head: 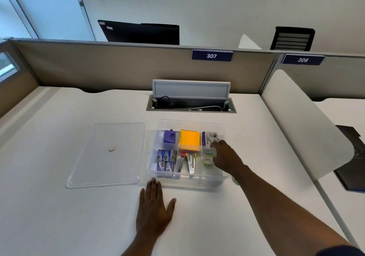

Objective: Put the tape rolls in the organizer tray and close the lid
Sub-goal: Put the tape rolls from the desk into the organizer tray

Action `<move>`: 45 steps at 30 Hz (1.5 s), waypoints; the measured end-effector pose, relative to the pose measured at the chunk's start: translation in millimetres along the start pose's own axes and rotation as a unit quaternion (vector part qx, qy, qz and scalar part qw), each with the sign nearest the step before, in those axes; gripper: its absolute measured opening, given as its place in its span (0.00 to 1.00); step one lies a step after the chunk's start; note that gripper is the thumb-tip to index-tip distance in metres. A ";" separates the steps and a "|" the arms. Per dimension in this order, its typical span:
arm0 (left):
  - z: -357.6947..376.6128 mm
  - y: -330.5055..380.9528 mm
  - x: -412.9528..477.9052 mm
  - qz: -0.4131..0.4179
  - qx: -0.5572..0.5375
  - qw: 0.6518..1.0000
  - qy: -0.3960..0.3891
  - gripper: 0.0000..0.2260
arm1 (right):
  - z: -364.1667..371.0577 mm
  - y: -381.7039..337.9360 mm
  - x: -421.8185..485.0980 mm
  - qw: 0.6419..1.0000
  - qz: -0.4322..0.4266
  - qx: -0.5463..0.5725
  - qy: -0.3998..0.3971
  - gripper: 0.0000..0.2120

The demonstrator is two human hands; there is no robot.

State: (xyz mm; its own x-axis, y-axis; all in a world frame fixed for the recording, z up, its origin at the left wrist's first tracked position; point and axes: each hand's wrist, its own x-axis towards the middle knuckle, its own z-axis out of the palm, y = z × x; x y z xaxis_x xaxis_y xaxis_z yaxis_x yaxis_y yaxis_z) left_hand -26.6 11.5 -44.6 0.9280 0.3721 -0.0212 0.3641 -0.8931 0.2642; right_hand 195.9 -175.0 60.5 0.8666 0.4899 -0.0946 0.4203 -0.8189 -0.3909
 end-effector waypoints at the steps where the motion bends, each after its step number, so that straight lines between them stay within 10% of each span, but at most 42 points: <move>1: -0.1 0.0 0.1 0.001 0.002 1.000 0.000 0.37 | 3.2 -1.6 -1.1 1.000 0.000 -0.004 -0.013 0.22; 13: 2.5 -1.3 0.5 0.002 0.010 1.000 0.004 0.38 | 24.1 -2.4 -9.0 0.995 0.008 -0.002 -0.096 0.19; 23: 2.2 -0.3 1.0 0.003 -0.004 1.000 0.013 0.38 | 9.6 5.5 -7.8 0.990 0.056 0.010 0.130 0.16; 29: 3.0 -0.7 2.4 0.000 0.000 1.000 0.007 0.38 | -7.8 21.0 -19.5 0.927 0.221 0.087 0.292 0.19; 33: 4.6 -1.8 2.6 -0.002 0.001 1.000 0.003 0.38 | -4.1 57.5 -28.9 0.936 0.300 0.113 0.145 0.15; 42: 4.6 -1.4 2.2 -0.002 0.002 1.000 0.002 0.38 | -2.5 76.4 -41.1 0.978 0.098 0.006 -0.187 0.29; 45: 3.6 -1.1 2.0 -0.003 0.002 1.000 0.002 0.38 | -0.1 79.4 -45.7 0.980 0.080 -0.078 -0.167 0.21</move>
State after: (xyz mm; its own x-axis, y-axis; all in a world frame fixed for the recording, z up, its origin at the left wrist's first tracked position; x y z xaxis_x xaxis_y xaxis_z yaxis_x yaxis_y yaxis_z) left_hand -24.9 12.3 -48.4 0.9251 0.3792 -0.0185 0.3706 -0.8913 0.2612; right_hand 189.7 -262.4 33.9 0.7991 0.4015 -0.4475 0.3456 -0.9158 -0.2046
